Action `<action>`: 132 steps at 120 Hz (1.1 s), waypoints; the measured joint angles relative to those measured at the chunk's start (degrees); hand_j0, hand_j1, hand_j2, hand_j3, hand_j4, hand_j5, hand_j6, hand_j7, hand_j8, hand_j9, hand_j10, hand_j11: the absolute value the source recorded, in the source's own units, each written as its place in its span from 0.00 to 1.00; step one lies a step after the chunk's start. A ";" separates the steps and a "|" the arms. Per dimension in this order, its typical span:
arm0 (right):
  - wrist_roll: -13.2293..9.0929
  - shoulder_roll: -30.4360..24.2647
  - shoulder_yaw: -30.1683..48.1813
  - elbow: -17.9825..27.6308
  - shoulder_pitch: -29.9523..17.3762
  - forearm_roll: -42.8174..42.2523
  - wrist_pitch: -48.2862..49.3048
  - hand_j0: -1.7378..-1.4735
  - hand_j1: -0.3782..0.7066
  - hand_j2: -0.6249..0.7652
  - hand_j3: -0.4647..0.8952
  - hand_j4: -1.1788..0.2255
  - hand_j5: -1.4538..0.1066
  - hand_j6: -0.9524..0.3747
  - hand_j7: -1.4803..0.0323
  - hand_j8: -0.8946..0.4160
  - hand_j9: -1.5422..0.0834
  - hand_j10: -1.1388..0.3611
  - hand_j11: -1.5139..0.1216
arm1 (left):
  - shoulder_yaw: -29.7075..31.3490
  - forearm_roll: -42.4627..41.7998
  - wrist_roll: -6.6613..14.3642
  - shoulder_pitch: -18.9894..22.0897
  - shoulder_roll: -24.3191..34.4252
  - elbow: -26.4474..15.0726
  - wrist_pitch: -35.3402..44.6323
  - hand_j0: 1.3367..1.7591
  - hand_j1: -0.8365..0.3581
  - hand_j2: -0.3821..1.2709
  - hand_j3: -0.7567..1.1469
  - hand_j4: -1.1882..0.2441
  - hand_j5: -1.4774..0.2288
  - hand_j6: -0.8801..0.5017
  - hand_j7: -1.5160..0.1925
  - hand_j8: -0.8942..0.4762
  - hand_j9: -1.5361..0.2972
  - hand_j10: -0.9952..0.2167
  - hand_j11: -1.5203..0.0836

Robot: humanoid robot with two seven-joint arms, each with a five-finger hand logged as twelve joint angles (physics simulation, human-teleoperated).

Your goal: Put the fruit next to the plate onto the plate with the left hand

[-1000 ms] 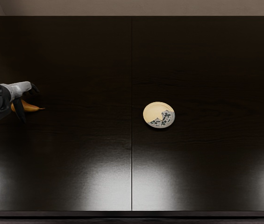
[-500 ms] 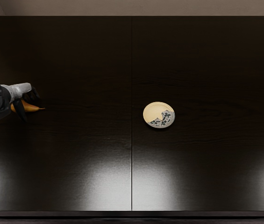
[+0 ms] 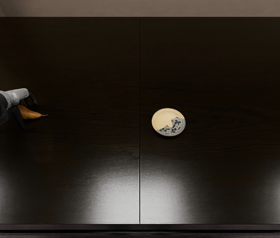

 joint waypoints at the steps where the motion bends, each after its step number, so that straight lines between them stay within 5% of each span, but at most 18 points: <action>1: 0.00 0.00 0.00 0.00 0.00 0.00 0.00 0.30 0.04 0.45 0.34 0.83 0.93 0.71 0.97 0.68 0.94 0.75 0.92 | 0.00 -0.01 0.00 0.00 0.00 0.00 0.00 0.76 0.62 0.28 0.40 0.57 0.59 0.39 0.58 0.39 0.57 0.52 0.65; 132: 0.00 0.00 0.00 0.00 0.00 0.00 0.00 0.30 0.04 0.45 0.34 0.83 0.93 0.71 0.97 0.68 0.94 0.75 0.92 | 0.18 -1.10 0.36 0.26 0.00 0.53 0.00 0.76 0.53 0.29 0.40 0.50 0.51 0.30 0.53 0.31 0.51 0.44 0.57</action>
